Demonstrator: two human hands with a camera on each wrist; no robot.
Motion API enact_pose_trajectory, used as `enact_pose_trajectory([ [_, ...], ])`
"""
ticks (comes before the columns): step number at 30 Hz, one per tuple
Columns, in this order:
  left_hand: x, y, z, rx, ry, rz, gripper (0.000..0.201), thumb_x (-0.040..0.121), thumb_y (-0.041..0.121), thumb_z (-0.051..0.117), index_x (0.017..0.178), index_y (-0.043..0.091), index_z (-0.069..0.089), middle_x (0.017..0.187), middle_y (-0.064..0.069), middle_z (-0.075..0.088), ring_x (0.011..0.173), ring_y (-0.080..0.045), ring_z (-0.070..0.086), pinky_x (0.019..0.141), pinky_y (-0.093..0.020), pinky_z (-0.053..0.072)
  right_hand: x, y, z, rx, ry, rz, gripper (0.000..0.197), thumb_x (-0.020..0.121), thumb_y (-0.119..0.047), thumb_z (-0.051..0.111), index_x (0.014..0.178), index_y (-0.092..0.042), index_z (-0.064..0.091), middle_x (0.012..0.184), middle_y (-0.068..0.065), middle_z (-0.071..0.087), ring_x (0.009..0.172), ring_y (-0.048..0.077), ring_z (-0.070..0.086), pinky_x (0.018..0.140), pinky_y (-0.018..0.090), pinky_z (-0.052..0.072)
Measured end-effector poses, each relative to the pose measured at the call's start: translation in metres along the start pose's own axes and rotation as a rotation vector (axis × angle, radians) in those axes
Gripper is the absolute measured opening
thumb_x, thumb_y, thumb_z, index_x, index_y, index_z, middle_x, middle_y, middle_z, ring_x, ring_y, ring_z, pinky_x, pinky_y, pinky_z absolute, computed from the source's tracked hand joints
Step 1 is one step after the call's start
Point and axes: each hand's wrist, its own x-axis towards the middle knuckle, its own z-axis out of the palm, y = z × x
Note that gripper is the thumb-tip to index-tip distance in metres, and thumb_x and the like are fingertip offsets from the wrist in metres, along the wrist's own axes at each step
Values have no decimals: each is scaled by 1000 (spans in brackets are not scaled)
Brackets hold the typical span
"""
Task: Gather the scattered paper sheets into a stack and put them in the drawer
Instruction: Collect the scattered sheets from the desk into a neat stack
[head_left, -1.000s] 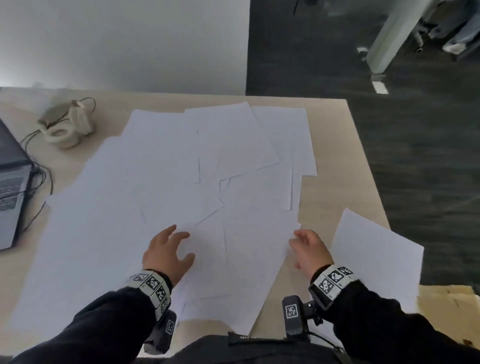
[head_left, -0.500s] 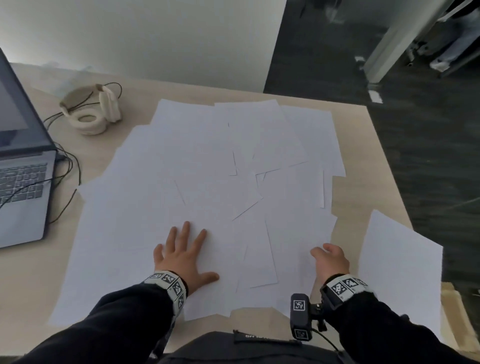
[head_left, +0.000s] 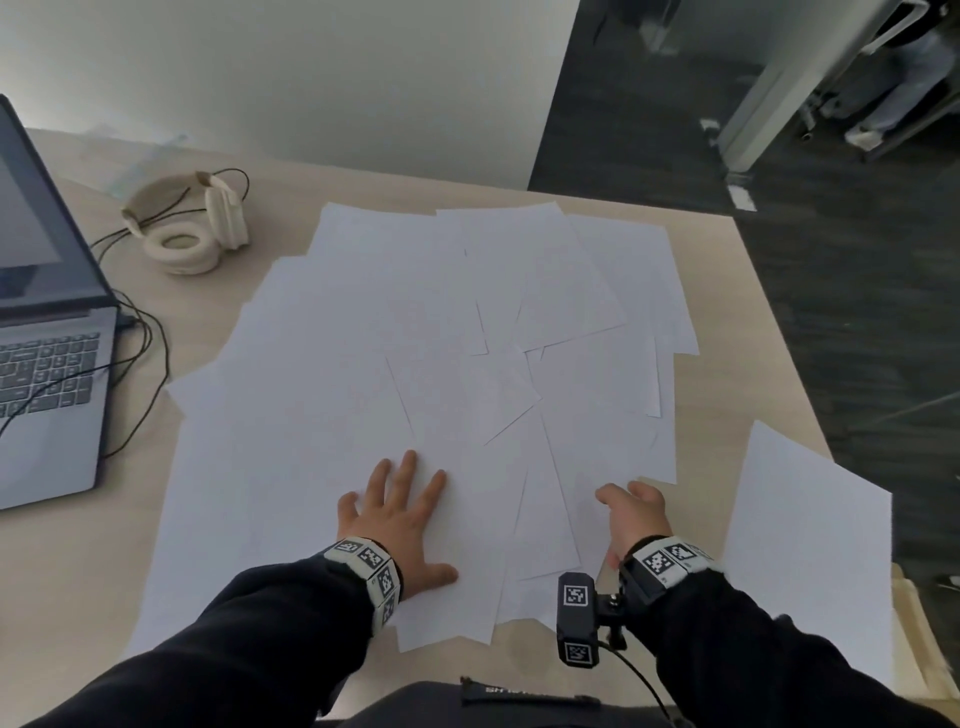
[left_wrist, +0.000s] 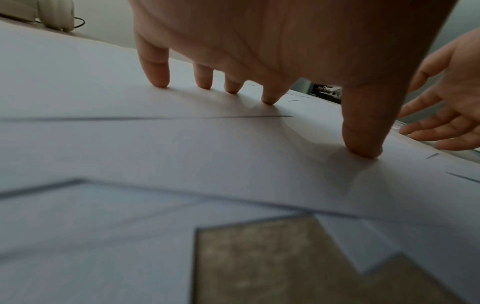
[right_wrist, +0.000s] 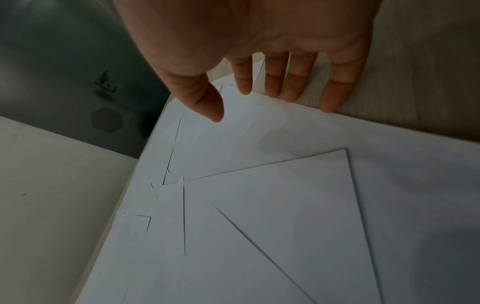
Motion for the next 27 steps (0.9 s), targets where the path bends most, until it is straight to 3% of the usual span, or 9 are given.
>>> enact_pose_trajectory([
  [3, 0, 1, -5, 16, -45, 11, 121, 63, 82, 54, 147, 44, -23, 156, 2, -36, 147, -29, -23, 116, -56, 8, -5, -4, 5, -15, -31, 1, 67, 78, -28, 65, 139, -26, 39, 121, 8, 54, 82, 26, 59, 68, 35, 54],
  [6, -1, 2, -7, 23, -61, 9, 122, 63, 80, 57, 148, 42, -22, 156, 0, -35, 147, -30, -22, 116, -57, 9, -6, -9, 13, 112, -56, 14, 65, 77, -25, 64, 137, -20, 40, 88, 12, 60, 66, 29, 57, 59, 35, 50],
  [8, -2, 2, -8, 20, -55, 7, 121, 63, 79, 57, 148, 42, -21, 157, 1, -34, 147, -30, -22, 116, -56, 9, -7, -10, 16, 165, -62, -18, 69, 76, -25, 68, 138, -10, 42, 92, 11, 56, 75, 28, 55, 70, 34, 44],
  [11, -3, 0, -8, 14, -57, 7, 119, 64, 78, 57, 148, 43, -20, 157, 2, -34, 148, -29, -21, 116, -56, 8, -5, -5, 25, 184, -82, -37, 88, 62, -35, 82, 138, -13, 43, 122, 14, 59, 109, 37, 59, 99, 45, 45],
  [13, -3, -2, -8, 14, -64, 10, 117, 66, 77, 57, 148, 45, -20, 156, 3, -35, 147, -28, -23, 116, -57, 6, -4, 2, 26, 185, -103, -25, 91, 48, -38, 89, 127, -16, 51, 119, 18, 63, 104, 38, 63, 98, 54, 48],
  [17, -6, -3, -7, 73, -105, 62, 114, 71, 75, 56, 147, 44, -22, 152, 3, -43, 142, -28, -36, 113, -65, -8, -9, 6, 17, 117, -130, -98, 27, 76, -12, 75, 98, -5, 62, 100, 24, 70, 89, 41, 69, 86, 60, 54],
  [22, -6, 5, -13, 213, -150, 211, 110, 77, 66, 61, 147, 46, -21, 151, 4, -44, 141, -28, -38, 112, -64, -14, -8, 0, 7, 93, -128, -167, 39, 78, -7, 75, 113, -5, 59, 99, 15, 70, 87, 35, 69, 86, 52, 55],
  [25, -4, 17, -12, 316, -186, 371, 98, 86, 47, 60, 149, 48, -16, 154, 3, -39, 142, -27, -36, 112, -61, -16, -7, -3, 5, 105, -172, -208, 41, 80, -6, 74, 117, -10, 55, 99, 10, 68, 85, 32, 68, 79, 43, 57],
  [27, -2, 25, -9, 380, -195, 471, 96, 88, 33, 61, 150, 47, -12, 157, 4, -35, 144, -25, -34, 111, -59, -17, -10, -4, 4, 126, -231, -212, 42, 81, -3, 72, 118, -9, 54, 100, 11, 67, 88, 33, 68, 80, 45, 56],
])
